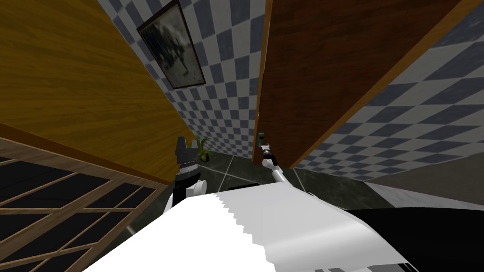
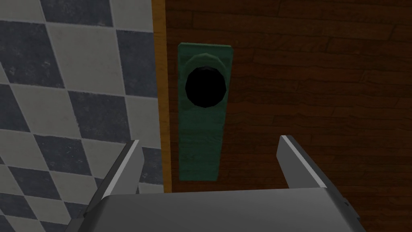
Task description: Pull the door open
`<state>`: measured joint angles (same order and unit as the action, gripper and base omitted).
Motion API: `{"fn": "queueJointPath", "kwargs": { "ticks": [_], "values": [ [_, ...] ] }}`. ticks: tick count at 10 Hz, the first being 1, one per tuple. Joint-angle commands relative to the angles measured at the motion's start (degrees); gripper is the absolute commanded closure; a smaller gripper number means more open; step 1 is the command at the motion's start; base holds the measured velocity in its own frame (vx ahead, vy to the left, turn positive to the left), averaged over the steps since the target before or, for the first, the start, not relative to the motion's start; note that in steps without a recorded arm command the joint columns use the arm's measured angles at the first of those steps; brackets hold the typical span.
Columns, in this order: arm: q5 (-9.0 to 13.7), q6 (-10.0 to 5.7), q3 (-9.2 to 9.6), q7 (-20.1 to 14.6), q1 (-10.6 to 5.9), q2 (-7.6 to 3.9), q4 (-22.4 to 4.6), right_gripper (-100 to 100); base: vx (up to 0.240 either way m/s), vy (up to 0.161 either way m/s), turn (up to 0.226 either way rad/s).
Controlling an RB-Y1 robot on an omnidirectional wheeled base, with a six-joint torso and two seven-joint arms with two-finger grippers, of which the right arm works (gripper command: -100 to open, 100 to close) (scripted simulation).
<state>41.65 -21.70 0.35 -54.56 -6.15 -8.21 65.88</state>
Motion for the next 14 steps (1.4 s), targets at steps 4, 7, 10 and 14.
{"fn": "queueJointPath", "kwargs": {
  "ticks": [4,7,10,14],
  "values": [
    [1.84,-0.35,-0.9,-3.44,0.93,-2.52,-0.24,-100,0.041,0.006,0.101],
    [2.93,-0.99,-2.04,-6.17,1.98,-6.12,-0.93,-100,0.192,0.01,0.152],
    [3.95,-1.58,-3.1,-8.7,2.95,-9.46,-1.56,-100,0.199,-0.017,0.135],
    [3.76,-1.27,-3.01,-7.93,2.87,-8.67,-1.16,100,0.002,-0.004,-0.003]
  ]
}}
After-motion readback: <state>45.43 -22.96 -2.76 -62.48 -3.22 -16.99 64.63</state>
